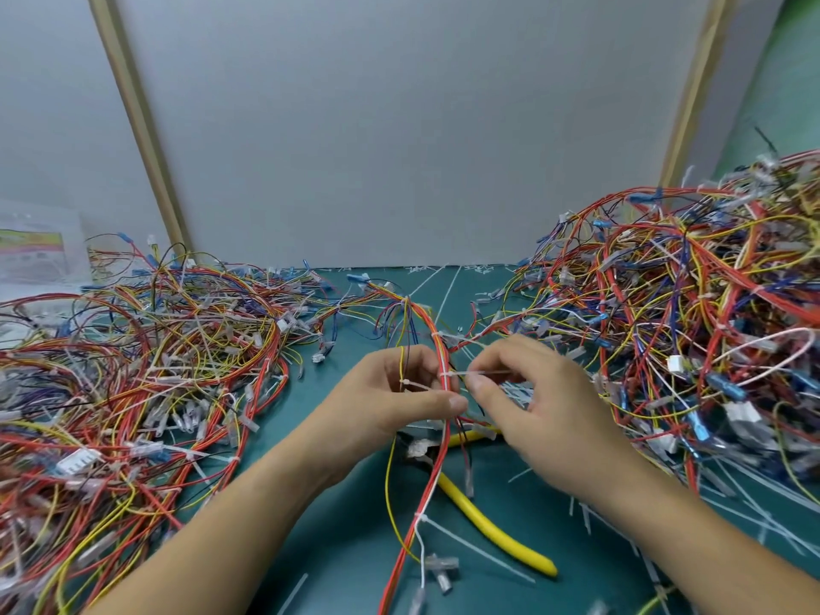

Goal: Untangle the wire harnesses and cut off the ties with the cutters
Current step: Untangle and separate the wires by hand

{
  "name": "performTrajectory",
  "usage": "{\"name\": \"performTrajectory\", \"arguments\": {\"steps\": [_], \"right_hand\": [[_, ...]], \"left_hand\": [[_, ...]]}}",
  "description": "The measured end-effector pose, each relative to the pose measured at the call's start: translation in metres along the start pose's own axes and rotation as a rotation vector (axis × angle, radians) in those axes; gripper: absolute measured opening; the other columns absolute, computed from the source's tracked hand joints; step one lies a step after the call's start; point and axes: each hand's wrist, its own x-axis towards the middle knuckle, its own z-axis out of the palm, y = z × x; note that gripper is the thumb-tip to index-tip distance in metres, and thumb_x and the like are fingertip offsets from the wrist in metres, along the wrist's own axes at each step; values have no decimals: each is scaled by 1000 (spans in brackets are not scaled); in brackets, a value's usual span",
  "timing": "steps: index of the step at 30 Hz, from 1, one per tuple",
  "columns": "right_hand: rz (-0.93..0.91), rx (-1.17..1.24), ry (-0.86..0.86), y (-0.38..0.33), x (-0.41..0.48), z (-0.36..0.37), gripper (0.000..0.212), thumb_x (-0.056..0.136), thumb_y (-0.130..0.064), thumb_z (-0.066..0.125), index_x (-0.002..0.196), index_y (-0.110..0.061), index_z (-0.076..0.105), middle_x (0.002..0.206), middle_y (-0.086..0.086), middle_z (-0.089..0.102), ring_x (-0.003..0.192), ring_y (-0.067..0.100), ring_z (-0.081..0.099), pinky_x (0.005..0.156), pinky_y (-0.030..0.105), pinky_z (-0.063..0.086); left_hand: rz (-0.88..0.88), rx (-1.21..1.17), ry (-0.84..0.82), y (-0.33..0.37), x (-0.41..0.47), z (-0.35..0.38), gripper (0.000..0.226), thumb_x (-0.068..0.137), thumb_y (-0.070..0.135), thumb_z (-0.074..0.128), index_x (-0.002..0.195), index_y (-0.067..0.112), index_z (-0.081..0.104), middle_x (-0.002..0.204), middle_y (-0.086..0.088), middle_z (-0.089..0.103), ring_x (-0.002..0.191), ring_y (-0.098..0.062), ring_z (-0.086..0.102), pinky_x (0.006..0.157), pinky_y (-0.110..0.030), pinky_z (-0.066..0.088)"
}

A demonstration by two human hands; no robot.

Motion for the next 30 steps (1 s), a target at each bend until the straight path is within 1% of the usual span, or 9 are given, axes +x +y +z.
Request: {"name": "performTrajectory", "arguments": {"steps": [3, 6, 8, 11, 15, 19, 24, 27, 30], "right_hand": [[0, 12, -15, -1, -1, 0, 17, 91, -18, 64, 76, -22, 60, 71, -6, 56, 71, 13, 54, 66, 37, 46], [-7, 64, -63, -4, -1, -1, 22, 94, -20, 60, 73, -22, 54, 63, -9, 50, 62, 10, 47, 59, 31, 39], [24, 180, -91, -7, -3, -1, 26, 94, -24, 53, 69, -21, 49, 55, -12, 43, 53, 6, 38, 52, 22, 30], [55, 251, -113, -7, -3, -1, 35, 99, -15, 50, 65, -19, 42, 53, -8, 33, 52, 6, 28, 51, 21, 24], [55, 184, -156, -6, -3, 0, 37, 97, -10, 51, 63, -20, 41, 52, -8, 33, 52, 7, 28, 51, 25, 24], [54, 144, -166, -3, -4, 1, 33, 96, -12, 52, 65, -17, 44, 54, -7, 34, 53, 7, 29, 52, 28, 26], [70, 80, -171, 1, -3, 2, 29, 96, -17, 53, 68, -17, 49, 53, -5, 38, 52, 9, 32, 53, 34, 29], [97, 18, -179, 4, -2, 4, 28, 96, -23, 53, 68, -21, 50, 53, -6, 42, 52, 10, 35, 55, 35, 32], [92, -48, -195, 3, 0, 8, 29, 95, -28, 52, 67, -27, 48, 52, -7, 44, 53, 12, 38, 56, 38, 37]], "left_hand": [[-31, -8, -40, 1, 0, 1, 21, 72, 11, 79, 83, 9, 62, 74, -6, 60, 63, -13, 58, 62, -20, 48], [-68, -13, -53, 1, -1, 1, 24, 73, 15, 80, 85, 7, 61, 72, -4, 64, 59, -11, 59, 61, -19, 46], [-84, 40, -27, 1, -1, 2, 31, 75, 31, 80, 85, 8, 62, 75, 0, 66, 67, -11, 59, 65, -19, 44], [-84, 114, 71, -1, 1, 5, 39, 76, 52, 70, 82, 15, 60, 71, 6, 62, 68, -11, 56, 63, -23, 43], [-121, 16, 89, -2, 2, 4, 30, 80, 35, 67, 90, 9, 59, 62, -3, 61, 56, -12, 55, 57, -24, 40], [-124, 55, 152, -1, 2, 3, 21, 77, 32, 71, 88, 15, 66, 71, 5, 68, 65, -8, 57, 61, -25, 38], [-158, -35, 190, -3, 3, 3, 4, 89, 11, 68, 91, 11, 65, 75, 3, 73, 65, -8, 57, 62, -26, 39], [-209, -126, 217, -3, 4, 4, 9, 86, 5, 68, 84, 14, 64, 86, -9, 76, 64, -7, 57, 59, -23, 39], [-262, -174, 249, -5, 6, 5, 18, 84, 1, 66, 75, 15, 60, 84, -12, 74, 58, -5, 57, 56, -22, 36]]}}
